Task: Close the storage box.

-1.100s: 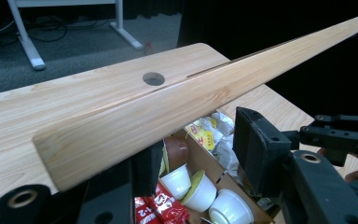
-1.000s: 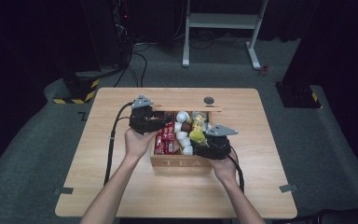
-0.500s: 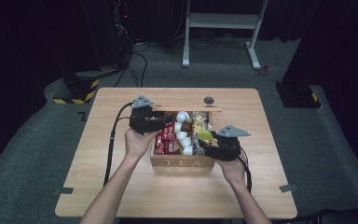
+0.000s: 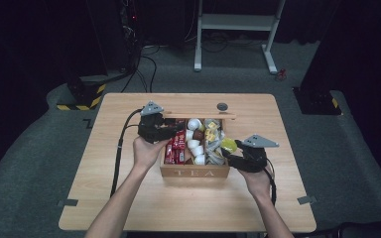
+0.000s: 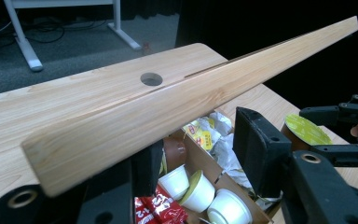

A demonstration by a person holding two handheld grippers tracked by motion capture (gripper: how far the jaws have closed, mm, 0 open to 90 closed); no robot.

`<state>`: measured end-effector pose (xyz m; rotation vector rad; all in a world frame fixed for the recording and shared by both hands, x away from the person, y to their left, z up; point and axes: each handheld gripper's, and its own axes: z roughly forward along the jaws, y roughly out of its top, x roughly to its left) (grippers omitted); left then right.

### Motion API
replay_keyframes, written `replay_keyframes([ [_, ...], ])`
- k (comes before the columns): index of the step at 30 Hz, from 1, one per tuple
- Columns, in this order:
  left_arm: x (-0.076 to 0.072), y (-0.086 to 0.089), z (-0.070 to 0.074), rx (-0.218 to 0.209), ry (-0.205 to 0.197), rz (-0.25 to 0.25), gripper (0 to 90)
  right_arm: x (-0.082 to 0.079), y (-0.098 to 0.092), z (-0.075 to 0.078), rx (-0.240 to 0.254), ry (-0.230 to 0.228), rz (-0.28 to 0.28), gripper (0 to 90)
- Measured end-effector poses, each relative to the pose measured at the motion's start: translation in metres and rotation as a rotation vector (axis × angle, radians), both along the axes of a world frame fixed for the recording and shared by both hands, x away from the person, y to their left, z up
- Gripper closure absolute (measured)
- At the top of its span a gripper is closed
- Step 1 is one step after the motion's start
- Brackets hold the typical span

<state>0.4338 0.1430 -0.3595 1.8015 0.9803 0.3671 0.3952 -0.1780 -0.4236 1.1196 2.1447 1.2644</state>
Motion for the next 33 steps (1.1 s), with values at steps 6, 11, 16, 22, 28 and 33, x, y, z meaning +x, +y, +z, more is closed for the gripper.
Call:
replay_keyframes([
  [6, -0.001, 0.0, 0.0, 0.009, -0.003, -0.006, 52.9, -0.003, -0.014, -0.005, -0.011, 0.001, -0.036, 37.7],
  [11, -0.002, 0.0, 0.0, 0.01, -0.001, -0.007, 52.8, -0.005, -0.028, -0.009, -0.012, 0.005, -0.069, 37.6],
  [16, -0.002, 0.0, 0.001, 0.007, 0.003, -0.007, 52.3, -0.005, -0.038, -0.014, -0.017, 0.014, -0.097, 37.6],
  [22, -0.003, 0.001, 0.0, 0.012, 0.001, -0.015, 52.3, -0.005, -0.049, -0.022, -0.025, 0.027, -0.144, 37.6],
  [28, -0.005, 0.001, -0.001, 0.007, 0.005, -0.021, 52.2, -0.004, -0.057, -0.031, -0.036, 0.052, -0.178, 37.6],
  [33, -0.005, 0.001, -0.002, 0.0, 0.002, -0.023, 52.2, -0.002, -0.062, -0.04, -0.066, 0.067, -0.195, 37.6],
])
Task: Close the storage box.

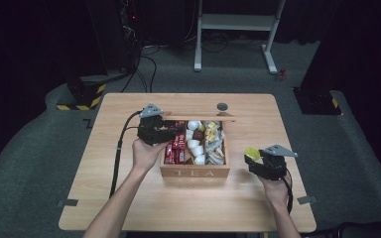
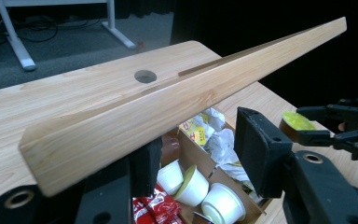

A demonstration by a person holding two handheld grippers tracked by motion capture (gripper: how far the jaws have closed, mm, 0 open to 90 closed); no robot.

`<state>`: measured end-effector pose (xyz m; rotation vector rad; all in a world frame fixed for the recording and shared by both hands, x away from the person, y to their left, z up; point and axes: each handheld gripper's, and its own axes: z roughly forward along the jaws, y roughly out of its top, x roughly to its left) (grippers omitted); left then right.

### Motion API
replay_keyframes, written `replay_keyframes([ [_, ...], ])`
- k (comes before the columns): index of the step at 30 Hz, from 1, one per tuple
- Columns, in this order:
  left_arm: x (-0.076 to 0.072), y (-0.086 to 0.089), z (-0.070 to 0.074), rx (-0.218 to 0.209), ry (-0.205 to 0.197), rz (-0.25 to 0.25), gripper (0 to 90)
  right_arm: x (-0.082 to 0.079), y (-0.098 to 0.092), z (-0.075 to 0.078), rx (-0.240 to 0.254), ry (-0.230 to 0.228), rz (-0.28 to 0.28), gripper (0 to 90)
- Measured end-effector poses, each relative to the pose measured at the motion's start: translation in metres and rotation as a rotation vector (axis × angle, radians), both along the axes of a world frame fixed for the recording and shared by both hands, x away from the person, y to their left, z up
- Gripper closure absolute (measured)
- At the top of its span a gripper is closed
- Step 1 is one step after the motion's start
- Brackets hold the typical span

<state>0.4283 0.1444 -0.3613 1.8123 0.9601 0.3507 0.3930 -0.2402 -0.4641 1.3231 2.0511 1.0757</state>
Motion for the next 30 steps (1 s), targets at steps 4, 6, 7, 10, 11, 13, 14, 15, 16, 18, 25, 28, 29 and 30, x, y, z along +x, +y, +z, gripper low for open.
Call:
replay_keyframes([
  [4, -0.001, 0.0, 0.0, 0.001, 0.005, -0.005, 52.3, 0.002, -0.002, -0.008, -0.006, 0.019, -0.021, 37.6],
  [6, -0.001, 0.0, 0.0, 0.003, 0.004, -0.005, 52.2, 0.004, -0.002, -0.014, -0.014, 0.032, -0.026, 37.6],
  [7, -0.001, 0.0, -0.001, 0.005, 0.005, -0.006, 52.2, 0.005, -0.002, -0.015, -0.016, 0.039, -0.031, 37.6],
  [10, -0.002, 0.0, -0.001, 0.009, 0.0, -0.002, 52.2, 0.007, -0.001, -0.019, -0.025, 0.046, -0.035, 37.6],
  [11, -0.002, 0.0, -0.001, 0.006, 0.0, -0.003, 52.1, 0.008, -0.001, -0.02, -0.028, 0.047, -0.036, 37.6],
  [13, -0.002, 0.0, -0.001, 0.003, 0.0, -0.003, 52.1, 0.01, -0.002, -0.023, -0.03, 0.059, -0.039, 37.5],
  [14, -0.002, 0.0, -0.002, 0.005, -0.003, -0.002, 52.1, 0.01, -0.002, -0.023, -0.03, 0.059, -0.039, 37.5],
  [15, -0.003, 0.0, -0.002, 0.005, 0.0, -0.001, 52.1, 0.011, -0.003, -0.025, -0.033, 0.059, -0.039, 37.6],
  [16, -0.003, 0.0, -0.002, 0.008, -0.001, -0.004, 52.1, 0.011, -0.003, -0.025, -0.033, 0.064, -0.041, 37.5],
  [18, -0.003, 0.0, -0.003, 0.006, 0.002, -0.007, 52.1, 0.012, -0.002, -0.028, -0.037, 0.071, -0.043, 37.5],
  [25, -0.005, 0.0, -0.005, 0.005, 0.0, -0.01, 52.0, 0.015, 0.004, -0.038, -0.063, 0.082, -0.046, 37.4],
  [28, -0.005, 0.001, -0.004, -0.001, 0.009, -0.013, 51.8, 0.016, 0.006, -0.04, -0.063, 0.088, -0.045, 37.5],
  [29, -0.005, 0.001, -0.004, -0.003, 0.012, -0.015, 51.8, 0.016, 0.007, -0.04, -0.065, 0.085, -0.041, 37.7],
  [30, -0.005, 0.001, -0.005, 0.0, 0.011, -0.012, 51.8, 0.016, 0.007, -0.039, -0.067, 0.077, -0.038, 37.5],
])
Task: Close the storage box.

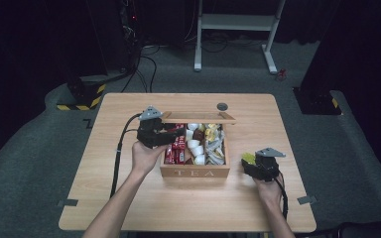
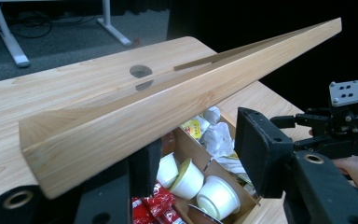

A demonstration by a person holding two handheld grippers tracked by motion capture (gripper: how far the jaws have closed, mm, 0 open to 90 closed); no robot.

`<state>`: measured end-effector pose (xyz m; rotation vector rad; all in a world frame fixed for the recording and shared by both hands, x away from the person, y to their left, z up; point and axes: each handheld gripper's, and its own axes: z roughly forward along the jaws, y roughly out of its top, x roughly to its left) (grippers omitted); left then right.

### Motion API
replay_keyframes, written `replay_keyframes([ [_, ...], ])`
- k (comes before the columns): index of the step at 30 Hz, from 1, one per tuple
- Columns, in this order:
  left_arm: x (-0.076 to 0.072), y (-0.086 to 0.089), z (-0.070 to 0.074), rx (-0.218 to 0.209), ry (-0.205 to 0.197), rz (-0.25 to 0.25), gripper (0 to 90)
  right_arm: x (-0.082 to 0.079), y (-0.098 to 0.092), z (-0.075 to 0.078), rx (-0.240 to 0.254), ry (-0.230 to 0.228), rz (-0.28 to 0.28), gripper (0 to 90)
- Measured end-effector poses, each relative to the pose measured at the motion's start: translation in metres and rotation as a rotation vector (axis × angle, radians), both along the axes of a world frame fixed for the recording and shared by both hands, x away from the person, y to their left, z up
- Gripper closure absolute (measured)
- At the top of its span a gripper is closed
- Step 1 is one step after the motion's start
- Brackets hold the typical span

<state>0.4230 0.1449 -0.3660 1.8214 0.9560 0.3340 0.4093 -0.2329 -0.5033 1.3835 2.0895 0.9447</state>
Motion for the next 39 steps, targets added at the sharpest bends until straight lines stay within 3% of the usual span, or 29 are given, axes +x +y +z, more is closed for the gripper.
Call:
replay_keyframes([
  [7, 0.0, -0.001, 0.0, 0.0, -0.001, 0.006, 51.7, -0.001, -0.001, -0.001, 0.022, 0.008, 0.017, 30.4],
  [13, 0.0, -0.001, 0.0, 0.005, 0.001, 0.009, 51.9, -0.006, -0.007, 0.004, 0.051, -0.017, 0.035, 29.5],
  [25, 0.0, 0.0, 0.0, -0.001, 0.005, 0.004, 52.5, -0.028, -0.033, 0.009, 0.131, -0.056, 0.014, 38.0],
  [35, 0.0, 0.0, 0.0, -0.003, 0.003, 0.007, 52.3, -0.032, -0.052, 0.001, 0.126, -0.017, -0.064, 43.3],
  [39, 0.0, 0.0, 0.0, -0.003, 0.007, 0.007, 52.2, -0.034, -0.055, -0.003, 0.091, -0.01, -0.078, 43.2],
])
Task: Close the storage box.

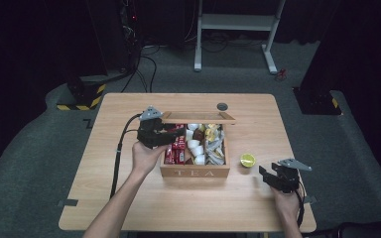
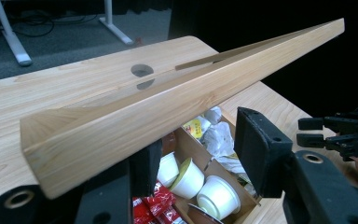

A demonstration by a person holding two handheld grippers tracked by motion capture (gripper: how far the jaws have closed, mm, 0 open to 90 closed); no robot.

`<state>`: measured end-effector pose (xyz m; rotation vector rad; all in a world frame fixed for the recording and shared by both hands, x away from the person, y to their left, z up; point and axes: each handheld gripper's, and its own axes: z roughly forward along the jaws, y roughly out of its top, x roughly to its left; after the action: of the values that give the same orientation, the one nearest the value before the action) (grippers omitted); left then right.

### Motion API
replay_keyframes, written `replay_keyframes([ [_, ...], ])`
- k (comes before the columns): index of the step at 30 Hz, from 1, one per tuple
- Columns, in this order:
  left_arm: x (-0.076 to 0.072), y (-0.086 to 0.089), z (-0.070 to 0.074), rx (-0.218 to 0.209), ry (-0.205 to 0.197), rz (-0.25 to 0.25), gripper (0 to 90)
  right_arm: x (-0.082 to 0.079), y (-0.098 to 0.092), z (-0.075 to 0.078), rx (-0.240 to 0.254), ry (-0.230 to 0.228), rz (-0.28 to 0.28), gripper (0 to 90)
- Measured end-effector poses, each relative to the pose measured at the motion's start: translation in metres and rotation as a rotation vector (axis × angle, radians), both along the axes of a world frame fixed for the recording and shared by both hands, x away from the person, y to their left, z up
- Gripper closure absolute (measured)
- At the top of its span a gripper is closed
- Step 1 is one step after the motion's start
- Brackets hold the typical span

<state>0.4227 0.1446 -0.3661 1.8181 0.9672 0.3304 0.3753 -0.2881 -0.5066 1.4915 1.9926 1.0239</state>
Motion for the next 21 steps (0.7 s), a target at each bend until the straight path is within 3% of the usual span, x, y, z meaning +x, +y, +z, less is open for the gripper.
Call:
replay_keyframes([
  [8, -0.002, 0.0, -0.002, 0.004, 0.005, -0.005, 52.2, -0.009, -0.004, -0.013, -0.033, 0.04, -0.028, 41.9],
  [10, -0.003, 0.0, -0.002, 0.004, 0.005, -0.004, 52.4, -0.01, -0.003, -0.015, -0.06, 0.049, -0.032, 41.0],
  [11, -0.003, 0.0, -0.003, 0.007, 0.005, -0.002, 52.2, -0.011, 0.0, -0.015, -0.111, 0.037, -0.029, 39.4],
  [21, -0.008, -0.002, -0.008, 0.023, -0.009, 0.018, 53.6, -0.01, 0.0, -0.016, -0.107, 0.045, -0.028, 35.7],
])
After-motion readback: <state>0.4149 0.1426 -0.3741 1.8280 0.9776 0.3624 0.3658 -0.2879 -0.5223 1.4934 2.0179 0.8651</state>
